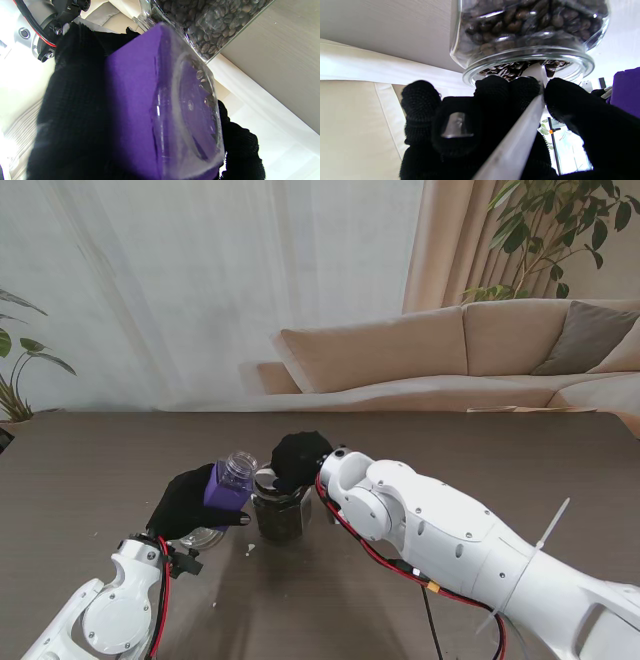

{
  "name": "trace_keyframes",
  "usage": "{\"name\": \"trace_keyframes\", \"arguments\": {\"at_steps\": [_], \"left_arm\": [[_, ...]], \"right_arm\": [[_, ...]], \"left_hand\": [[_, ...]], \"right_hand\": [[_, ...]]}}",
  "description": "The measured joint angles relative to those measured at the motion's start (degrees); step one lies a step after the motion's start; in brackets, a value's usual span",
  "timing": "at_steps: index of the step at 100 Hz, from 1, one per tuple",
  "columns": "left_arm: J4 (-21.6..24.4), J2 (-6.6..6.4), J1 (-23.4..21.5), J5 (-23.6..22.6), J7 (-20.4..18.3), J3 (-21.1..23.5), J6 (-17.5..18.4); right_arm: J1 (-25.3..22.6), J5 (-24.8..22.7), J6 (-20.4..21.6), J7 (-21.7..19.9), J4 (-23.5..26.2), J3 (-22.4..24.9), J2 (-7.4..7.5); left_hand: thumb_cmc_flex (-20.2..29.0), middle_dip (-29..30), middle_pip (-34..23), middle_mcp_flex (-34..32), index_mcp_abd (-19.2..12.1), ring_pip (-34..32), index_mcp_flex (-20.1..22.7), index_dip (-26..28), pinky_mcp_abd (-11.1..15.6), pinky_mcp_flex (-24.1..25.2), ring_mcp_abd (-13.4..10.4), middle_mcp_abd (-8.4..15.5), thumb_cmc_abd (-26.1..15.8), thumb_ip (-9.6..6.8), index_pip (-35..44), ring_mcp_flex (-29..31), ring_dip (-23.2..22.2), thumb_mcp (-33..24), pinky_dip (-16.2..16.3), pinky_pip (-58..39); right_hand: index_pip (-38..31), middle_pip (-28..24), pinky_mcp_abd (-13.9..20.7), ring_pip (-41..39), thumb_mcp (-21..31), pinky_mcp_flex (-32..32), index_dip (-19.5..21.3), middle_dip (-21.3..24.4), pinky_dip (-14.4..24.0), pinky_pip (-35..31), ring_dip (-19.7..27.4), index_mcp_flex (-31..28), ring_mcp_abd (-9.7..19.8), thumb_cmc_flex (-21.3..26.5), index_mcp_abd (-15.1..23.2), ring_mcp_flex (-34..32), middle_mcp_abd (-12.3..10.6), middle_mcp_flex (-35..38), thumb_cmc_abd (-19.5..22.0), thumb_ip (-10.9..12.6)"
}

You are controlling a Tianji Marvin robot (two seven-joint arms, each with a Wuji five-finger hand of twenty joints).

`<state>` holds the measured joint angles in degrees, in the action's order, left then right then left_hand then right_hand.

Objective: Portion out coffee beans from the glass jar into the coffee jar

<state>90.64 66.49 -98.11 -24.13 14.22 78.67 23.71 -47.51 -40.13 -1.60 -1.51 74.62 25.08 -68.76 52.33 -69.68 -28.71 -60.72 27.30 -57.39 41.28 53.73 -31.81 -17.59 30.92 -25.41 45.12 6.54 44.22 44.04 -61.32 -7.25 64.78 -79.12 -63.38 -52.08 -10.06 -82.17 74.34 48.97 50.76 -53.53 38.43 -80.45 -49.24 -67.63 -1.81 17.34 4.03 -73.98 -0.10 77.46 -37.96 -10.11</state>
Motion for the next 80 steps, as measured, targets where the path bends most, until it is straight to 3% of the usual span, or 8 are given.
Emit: {"name": "trace_keyframes", "arguments": {"at_steps": [19,42,80], "left_arm": [[-0.01,0.0,0.02,0.03,-0.01,0.0,-0.07],[0.01,0.0,-0.01,0.14,0.02,-0.08,-0.44],[0.02,0.0,0.05,0.1,-0.05,-0.11,-0.52]], "right_arm": [[0.05,0.98,-1.11,-1.28,0.29,-0.33,-0.01],[0.33,4.54,-6.48,-3.28,0.82,-0.23,-0.37],[0.54,3.37,-7.89,-3.66,1.05,1.02,-0.31]], "left_hand": [[0.0,0.0,0.0,0.0,0.0,0.0,0.0,0.0,0.0,0.0,0.0,0.0,0.0,0.0,0.0,0.0,0.0,0.0,0.0,0.0],[0.0,0.0,0.0,0.0,0.0,0.0,0.0,0.0,0.0,0.0,0.0,0.0,0.0,0.0,0.0,0.0,0.0,0.0,0.0,0.0],[0.0,-0.01,0.0,0.0,0.0,0.0,0.0,0.0,0.0,0.0,0.0,0.0,0.0,0.0,0.0,0.0,0.0,0.0,0.0,0.0]], "right_hand": [[0.0,0.0,0.0,0.27,0.0,0.0,0.04,0.0,0.0,0.0,0.02,0.01,0.0,0.0,-0.01,0.0,0.0,-0.02,-0.07,0.0],[-0.02,-0.16,0.0,0.37,-0.01,0.0,0.02,0.01,0.0,0.0,0.08,0.01,0.04,0.0,0.11,0.33,-0.02,-0.57,-0.07,0.0],[-0.02,-0.13,0.0,0.37,-0.01,0.0,-0.01,0.01,0.0,0.0,0.08,0.02,0.04,0.0,0.11,0.33,-0.02,-0.57,-0.07,0.0]]}}
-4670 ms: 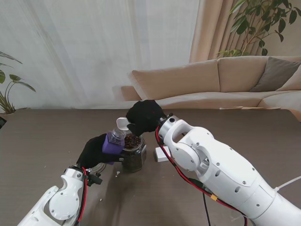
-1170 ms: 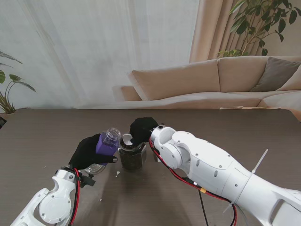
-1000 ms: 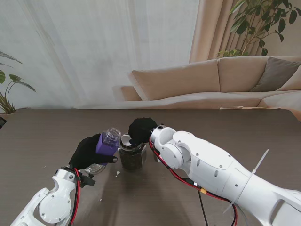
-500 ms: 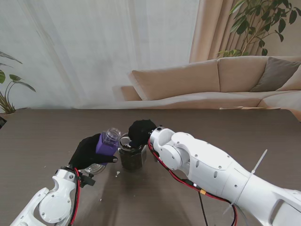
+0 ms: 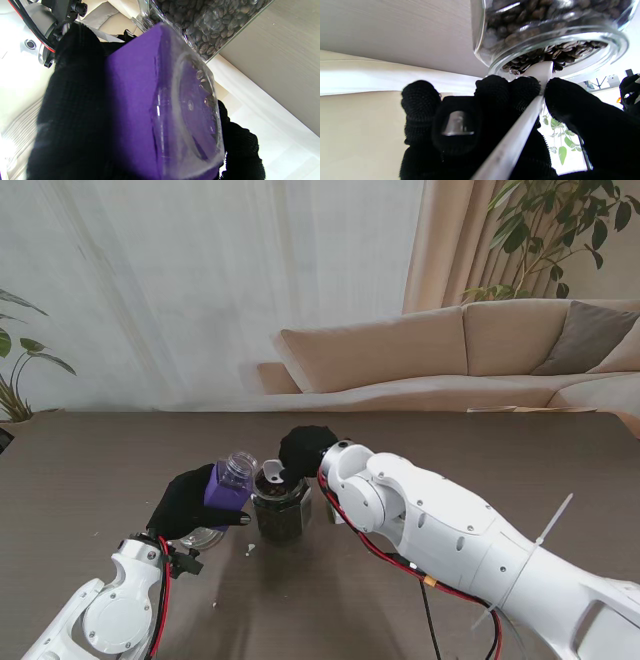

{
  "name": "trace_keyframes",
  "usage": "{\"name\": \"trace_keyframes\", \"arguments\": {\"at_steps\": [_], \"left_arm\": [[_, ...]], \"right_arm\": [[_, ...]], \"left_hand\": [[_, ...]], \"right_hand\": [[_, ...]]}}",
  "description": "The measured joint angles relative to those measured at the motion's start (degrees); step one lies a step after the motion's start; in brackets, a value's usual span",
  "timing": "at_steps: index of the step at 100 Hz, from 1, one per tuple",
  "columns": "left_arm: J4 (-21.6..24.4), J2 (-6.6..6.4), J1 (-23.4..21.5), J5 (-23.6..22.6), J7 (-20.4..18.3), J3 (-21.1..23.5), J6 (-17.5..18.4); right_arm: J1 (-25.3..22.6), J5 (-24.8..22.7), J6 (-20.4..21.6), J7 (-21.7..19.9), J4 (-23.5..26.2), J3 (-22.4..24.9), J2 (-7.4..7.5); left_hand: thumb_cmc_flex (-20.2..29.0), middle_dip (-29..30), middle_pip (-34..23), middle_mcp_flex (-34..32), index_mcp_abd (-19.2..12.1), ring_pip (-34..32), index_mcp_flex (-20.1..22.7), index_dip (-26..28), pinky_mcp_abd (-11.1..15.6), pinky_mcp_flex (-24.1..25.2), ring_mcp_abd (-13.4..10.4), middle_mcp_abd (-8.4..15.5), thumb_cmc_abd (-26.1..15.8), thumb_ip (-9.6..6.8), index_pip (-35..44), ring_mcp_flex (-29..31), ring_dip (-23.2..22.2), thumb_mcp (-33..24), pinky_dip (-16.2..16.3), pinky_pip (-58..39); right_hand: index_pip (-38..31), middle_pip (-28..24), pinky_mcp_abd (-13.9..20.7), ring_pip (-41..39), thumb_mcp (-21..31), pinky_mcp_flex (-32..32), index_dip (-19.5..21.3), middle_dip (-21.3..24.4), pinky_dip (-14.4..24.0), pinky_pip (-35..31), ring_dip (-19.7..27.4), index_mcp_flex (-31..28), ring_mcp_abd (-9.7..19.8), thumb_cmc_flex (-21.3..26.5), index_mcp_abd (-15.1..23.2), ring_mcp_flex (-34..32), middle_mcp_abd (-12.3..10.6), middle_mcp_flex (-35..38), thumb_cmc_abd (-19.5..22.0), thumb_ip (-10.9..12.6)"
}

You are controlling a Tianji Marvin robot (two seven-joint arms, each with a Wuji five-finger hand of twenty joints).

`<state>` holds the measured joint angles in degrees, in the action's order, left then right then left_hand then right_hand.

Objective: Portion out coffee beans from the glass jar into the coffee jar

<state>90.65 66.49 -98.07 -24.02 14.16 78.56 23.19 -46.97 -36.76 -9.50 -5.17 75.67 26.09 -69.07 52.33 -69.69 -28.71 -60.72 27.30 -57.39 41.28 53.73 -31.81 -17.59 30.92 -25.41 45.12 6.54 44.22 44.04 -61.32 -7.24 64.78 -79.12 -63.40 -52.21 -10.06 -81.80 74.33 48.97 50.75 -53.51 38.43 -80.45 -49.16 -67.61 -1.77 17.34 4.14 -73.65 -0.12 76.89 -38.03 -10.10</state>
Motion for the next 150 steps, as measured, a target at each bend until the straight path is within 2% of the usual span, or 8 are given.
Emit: {"name": "trace_keyframes", "arguments": {"at_steps": [49,86,117,150], "left_arm": [[0.01,-0.06,-0.08,-0.18,-0.28,0.19,-0.35],[-2.17,-0.07,0.54,0.15,-0.05,-1.35,-1.17],[-2.46,-0.14,0.63,0.37,-0.36,-2.07,-2.0],[-3.76,-0.16,3.02,1.78,-1.45,-3.91,-2.0]], "right_arm": [[-0.64,0.1,-0.22,-1.77,1.88,2.37,0.88],[-3.25,0.13,-0.15,-5.03,7.43,7.66,2.97],[-5.4,0.94,-1.37,-5.94,11.38,11.35,3.69],[-7.64,0.09,-1.32,-6.68,16.7,14.28,4.49]], "left_hand": [[0.0,0.0,0.0,0.0,0.0,0.0,0.0,0.0,0.0,0.0,0.0,0.0,-0.01,0.0,0.0,0.0,0.0,0.0,0.0,0.0],[0.0,0.0,0.0,0.0,0.0,0.0,0.0,0.0,0.0,0.0,0.0,0.0,-0.01,0.0,0.0,0.0,0.0,0.0,0.0,0.0],[0.0,0.0,0.0,0.0,0.0,0.0,0.0,0.0,0.0,0.0,0.01,0.0,-0.01,0.0,0.0,0.0,0.0,0.0,0.0,0.0],[0.0,-0.01,0.0,0.0,0.0,0.0,0.0,0.0,0.0,0.0,0.01,0.0,-0.01,0.0,0.0,0.0,0.0,0.0,0.0,0.0]], "right_hand": [[0.0,0.01,0.0,0.01,0.0,0.0,-0.01,0.0,0.0,0.01,0.01,0.0,0.0,0.0,0.0,0.0,0.0,-0.01,0.0,0.0],[0.0,0.01,0.0,0.01,0.0,0.0,-0.01,0.0,0.0,0.01,0.01,0.0,0.0,0.0,0.0,0.0,0.0,-0.01,0.0,0.0],[0.0,0.01,0.0,0.01,0.0,0.0,-0.02,0.0,0.0,0.01,0.01,0.0,0.0,0.01,0.0,0.0,0.0,-0.01,0.0,0.0],[0.0,0.01,0.0,0.01,0.0,0.0,-0.02,0.0,0.0,0.01,0.01,0.0,0.0,0.02,0.0,0.0,0.0,-0.01,0.0,0.0]]}}
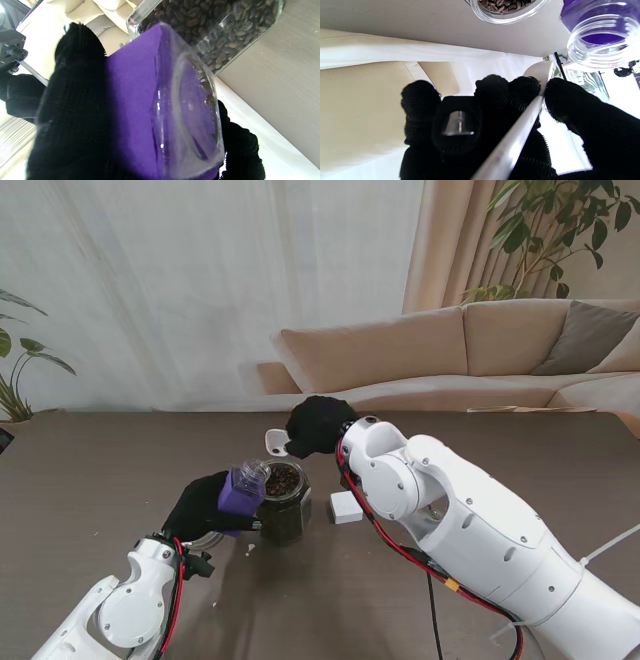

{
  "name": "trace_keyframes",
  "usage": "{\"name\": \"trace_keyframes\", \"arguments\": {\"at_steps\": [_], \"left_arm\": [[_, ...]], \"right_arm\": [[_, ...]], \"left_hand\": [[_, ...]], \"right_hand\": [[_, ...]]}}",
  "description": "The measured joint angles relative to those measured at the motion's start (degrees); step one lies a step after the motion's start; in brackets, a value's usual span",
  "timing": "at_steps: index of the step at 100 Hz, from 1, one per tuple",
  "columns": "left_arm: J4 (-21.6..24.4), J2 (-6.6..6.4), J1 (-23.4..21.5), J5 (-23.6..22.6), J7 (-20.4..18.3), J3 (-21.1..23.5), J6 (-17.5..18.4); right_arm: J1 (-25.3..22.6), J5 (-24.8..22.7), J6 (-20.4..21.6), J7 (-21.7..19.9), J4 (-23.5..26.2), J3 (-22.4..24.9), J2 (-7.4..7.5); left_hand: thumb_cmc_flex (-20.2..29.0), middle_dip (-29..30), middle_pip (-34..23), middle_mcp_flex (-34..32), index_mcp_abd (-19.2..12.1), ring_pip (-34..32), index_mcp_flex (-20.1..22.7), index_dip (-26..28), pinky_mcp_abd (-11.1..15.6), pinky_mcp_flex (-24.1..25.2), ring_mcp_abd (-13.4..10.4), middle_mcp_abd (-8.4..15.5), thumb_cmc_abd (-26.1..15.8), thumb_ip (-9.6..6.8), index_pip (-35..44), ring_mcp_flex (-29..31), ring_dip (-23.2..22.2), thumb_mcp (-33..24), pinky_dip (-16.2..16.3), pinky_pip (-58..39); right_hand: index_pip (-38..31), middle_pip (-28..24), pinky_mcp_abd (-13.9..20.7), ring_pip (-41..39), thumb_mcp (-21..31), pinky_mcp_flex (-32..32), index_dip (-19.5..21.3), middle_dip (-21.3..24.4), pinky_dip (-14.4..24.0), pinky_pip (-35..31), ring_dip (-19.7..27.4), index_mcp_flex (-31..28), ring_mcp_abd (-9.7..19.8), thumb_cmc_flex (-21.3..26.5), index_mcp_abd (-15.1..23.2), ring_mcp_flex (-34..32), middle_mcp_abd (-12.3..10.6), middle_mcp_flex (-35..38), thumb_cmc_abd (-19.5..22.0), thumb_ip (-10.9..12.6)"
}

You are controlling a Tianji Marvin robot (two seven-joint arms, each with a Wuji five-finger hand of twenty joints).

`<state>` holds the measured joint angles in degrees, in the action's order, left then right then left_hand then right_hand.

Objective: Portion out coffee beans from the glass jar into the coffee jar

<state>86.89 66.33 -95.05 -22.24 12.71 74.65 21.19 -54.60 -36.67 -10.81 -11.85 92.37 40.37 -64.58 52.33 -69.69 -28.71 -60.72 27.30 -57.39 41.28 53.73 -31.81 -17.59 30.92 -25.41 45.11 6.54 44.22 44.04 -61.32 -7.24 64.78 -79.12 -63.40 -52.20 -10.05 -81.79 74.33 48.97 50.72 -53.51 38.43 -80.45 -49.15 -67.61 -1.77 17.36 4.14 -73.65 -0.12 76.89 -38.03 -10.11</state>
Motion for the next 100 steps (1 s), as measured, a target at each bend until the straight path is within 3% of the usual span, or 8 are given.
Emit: {"name": "trace_keyframes", "arguments": {"at_steps": [64,79,91,100], "left_arm": [[-0.98,0.13,2.25,1.08,-0.2,-0.68,1.38],[-1.12,0.14,2.31,1.07,-0.09,-0.62,1.63],[-1.17,0.16,2.34,1.08,0.06,-0.56,1.75],[-1.3,0.16,2.39,1.17,0.17,-0.46,1.98]], "right_arm": [[-3.35,-1.39,4.2,0.84,4.45,1.43,0.56],[-4.17,-4.26,7.17,2.87,4.65,1.47,0.57],[-4.71,-10.44,11.75,6.3,4.52,1.58,0.64],[-4.86,-10.49,13.2,6.94,4.52,1.66,0.79]], "left_hand": [[0.0,0.0,0.0,0.0,0.0,0.0,0.0,0.0,0.0,0.0,0.0,0.0,0.0,0.0,0.0,0.0,0.0,0.0,0.0,0.0],[0.0,0.0,0.0,0.0,0.0,0.0,0.0,0.0,0.0,0.0,0.0,-0.01,0.0,0.0,0.0,0.0,0.0,0.0,0.0,0.0],[0.0,0.0,0.0,0.0,0.0,0.0,0.0,0.0,0.0,0.0,0.0,-0.01,0.0,0.0,0.0,0.0,0.0,0.0,0.0,0.0],[0.0,0.0,0.0,0.0,0.0,0.0,0.0,0.0,0.0,0.0,0.0,-0.01,0.0,0.0,0.0,0.0,0.0,0.0,0.0,0.0]], "right_hand": [[0.0,0.0,0.0,0.0,0.0,0.0,0.0,0.0,0.0,0.0,0.0,0.0,0.0,0.01,0.0,0.0,0.0,0.0,0.0,0.0],[0.0,0.01,0.0,0.0,0.0,0.0,0.0,0.0,0.0,0.0,0.0,0.0,0.0,0.03,0.0,0.0,0.0,0.0,0.0,0.0],[0.0,0.01,0.0,0.0,0.0,0.0,-0.01,0.0,0.0,0.0,0.0,0.0,0.0,0.37,-0.31,0.0,0.01,-0.01,0.0,0.0],[0.03,0.01,0.0,0.0,0.0,0.0,-0.05,0.0,0.0,0.0,0.0,0.0,0.0,0.59,-0.47,0.0,0.04,-0.02,0.0,0.0]]}}
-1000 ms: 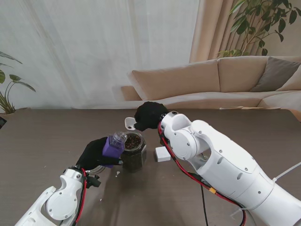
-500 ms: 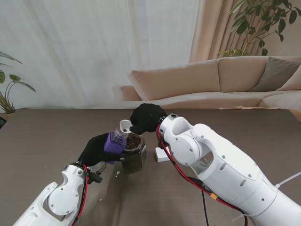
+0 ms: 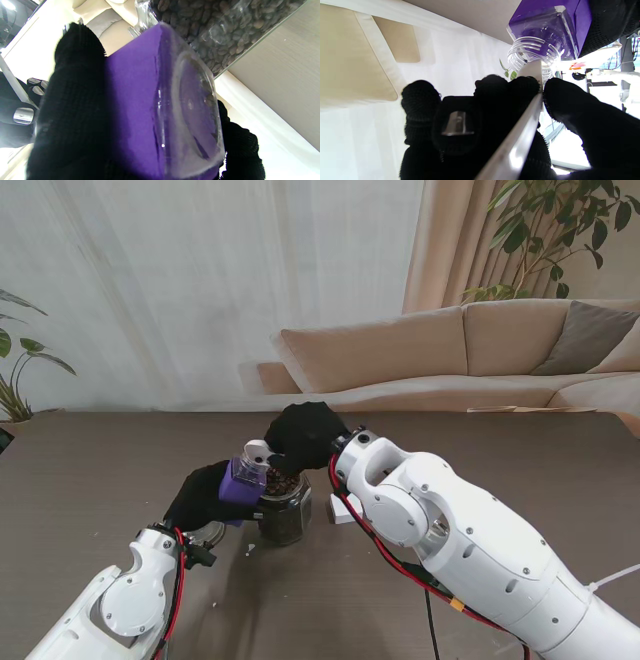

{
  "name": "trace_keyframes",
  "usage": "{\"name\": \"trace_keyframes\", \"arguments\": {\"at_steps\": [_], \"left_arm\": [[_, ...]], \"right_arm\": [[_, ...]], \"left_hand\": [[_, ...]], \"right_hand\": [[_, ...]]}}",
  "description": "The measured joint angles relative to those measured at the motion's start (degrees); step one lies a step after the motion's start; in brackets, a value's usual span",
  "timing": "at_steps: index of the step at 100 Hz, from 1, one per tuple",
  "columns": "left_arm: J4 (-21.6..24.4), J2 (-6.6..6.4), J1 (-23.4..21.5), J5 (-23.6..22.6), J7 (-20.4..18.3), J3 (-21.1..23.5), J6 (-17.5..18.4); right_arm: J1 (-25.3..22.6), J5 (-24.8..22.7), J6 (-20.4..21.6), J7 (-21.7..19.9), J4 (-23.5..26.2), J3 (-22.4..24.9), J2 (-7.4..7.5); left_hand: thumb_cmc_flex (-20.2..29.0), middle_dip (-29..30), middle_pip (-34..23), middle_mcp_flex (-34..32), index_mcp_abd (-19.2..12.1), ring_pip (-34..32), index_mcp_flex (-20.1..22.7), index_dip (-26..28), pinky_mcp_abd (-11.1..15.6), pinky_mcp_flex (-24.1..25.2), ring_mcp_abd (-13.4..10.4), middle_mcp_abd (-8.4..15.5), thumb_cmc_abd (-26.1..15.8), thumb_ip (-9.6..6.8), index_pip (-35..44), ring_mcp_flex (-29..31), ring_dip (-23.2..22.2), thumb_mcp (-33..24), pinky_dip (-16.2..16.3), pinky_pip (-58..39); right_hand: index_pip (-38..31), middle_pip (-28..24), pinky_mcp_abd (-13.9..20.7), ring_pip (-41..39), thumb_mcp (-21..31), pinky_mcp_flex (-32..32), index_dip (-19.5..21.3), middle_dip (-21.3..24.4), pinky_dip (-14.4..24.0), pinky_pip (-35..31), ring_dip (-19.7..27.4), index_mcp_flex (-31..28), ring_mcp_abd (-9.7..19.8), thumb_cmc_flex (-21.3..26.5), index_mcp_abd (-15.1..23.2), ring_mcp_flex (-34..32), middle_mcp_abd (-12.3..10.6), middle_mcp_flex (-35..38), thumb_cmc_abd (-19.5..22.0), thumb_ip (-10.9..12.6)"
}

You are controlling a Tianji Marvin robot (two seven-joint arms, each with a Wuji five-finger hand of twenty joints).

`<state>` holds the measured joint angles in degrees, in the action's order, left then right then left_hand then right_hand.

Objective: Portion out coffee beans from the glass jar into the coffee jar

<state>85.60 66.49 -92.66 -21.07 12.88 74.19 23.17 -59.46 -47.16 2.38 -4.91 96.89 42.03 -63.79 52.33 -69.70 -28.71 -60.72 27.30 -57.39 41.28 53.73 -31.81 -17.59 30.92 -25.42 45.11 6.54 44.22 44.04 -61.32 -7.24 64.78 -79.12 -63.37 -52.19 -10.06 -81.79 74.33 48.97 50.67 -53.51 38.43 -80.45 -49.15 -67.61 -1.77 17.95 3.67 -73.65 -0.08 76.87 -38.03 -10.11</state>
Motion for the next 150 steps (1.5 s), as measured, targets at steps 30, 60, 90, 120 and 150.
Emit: {"name": "trace_keyframes", "arguments": {"at_steps": [30,60,90,120,150], "left_arm": [[-0.34,-0.02,0.09,0.08,0.06,0.31,0.89],[-0.44,-0.05,0.07,0.07,0.06,0.38,0.89],[-0.79,-0.08,0.28,0.14,-0.06,0.33,1.01],[-1.05,-0.12,0.45,0.15,-0.04,0.32,1.28],[-1.03,-0.13,0.45,0.02,-0.05,0.35,1.39]], "right_arm": [[-0.08,-5.62,2.48,4.57,-0.39,-0.87,0.19],[0.45,-9.98,4.17,8.6,-1.82,-1.88,0.2],[1.27,-13.23,5.38,10.95,-3.01,-2.87,0.4],[2.09,-15.74,5.54,12.51,-3.58,-4.03,0.68],[2.1,-15.72,5.1,12.59,-3.69,-3.98,0.68]], "left_hand": [[0.0,0.0,0.0,0.0,0.0,0.0,0.0,0.0,0.0,0.0,0.0,0.0,0.0,0.0,0.0,0.0,0.0,0.0,0.0,0.0],[0.0,0.0,0.0,0.0,0.0,0.0,0.0,0.0,0.0,0.0,0.0,0.0,0.0,0.0,0.0,0.0,0.05,0.0,0.0,0.0],[0.0,0.01,0.0,0.0,0.0,0.0,0.0,0.0,0.0,0.0,0.0,-0.01,0.0,0.0,0.0,0.0,0.06,0.01,0.0,0.0],[0.0,0.02,0.0,0.0,0.0,0.0,0.0,0.0,0.0,0.0,0.0,-0.01,0.0,0.0,0.0,0.0,0.09,0.01,0.0,0.0],[0.0,0.03,0.0,0.0,0.0,0.0,0.0,0.0,0.0,0.0,0.0,-0.01,0.0,0.0,0.0,0.0,0.1,0.01,0.0,0.0]], "right_hand": [[0.11,0.01,0.0,0.0,0.0,0.0,-0.02,0.0,0.0,0.0,0.0,-0.04,0.0,0.08,-0.07,0.0,0.05,0.0,0.02,0.0],[0.14,0.01,0.0,0.0,0.0,0.0,-0.02,0.01,0.0,0.0,0.0,-0.12,0.0,0.08,-0.13,0.0,0.08,0.0,0.02,0.0],[0.14,0.01,0.0,0.0,0.0,0.0,-0.02,0.01,0.0,0.0,0.0,-0.16,0.0,0.08,-0.17,-0.43,0.12,0.0,0.03,0.0],[0.14,0.01,0.0,0.0,0.0,0.0,-0.02,0.01,0.0,0.0,0.0,-0.33,0.0,0.08,-0.4,-0.45,0.17,0.02,0.02,0.0],[0.14,0.01,0.0,0.0,0.0,0.01,-0.02,0.01,0.0,0.0,0.0,-0.39,-0.01,0.08,-0.33,-0.47,0.17,0.04,0.03,0.0]]}}
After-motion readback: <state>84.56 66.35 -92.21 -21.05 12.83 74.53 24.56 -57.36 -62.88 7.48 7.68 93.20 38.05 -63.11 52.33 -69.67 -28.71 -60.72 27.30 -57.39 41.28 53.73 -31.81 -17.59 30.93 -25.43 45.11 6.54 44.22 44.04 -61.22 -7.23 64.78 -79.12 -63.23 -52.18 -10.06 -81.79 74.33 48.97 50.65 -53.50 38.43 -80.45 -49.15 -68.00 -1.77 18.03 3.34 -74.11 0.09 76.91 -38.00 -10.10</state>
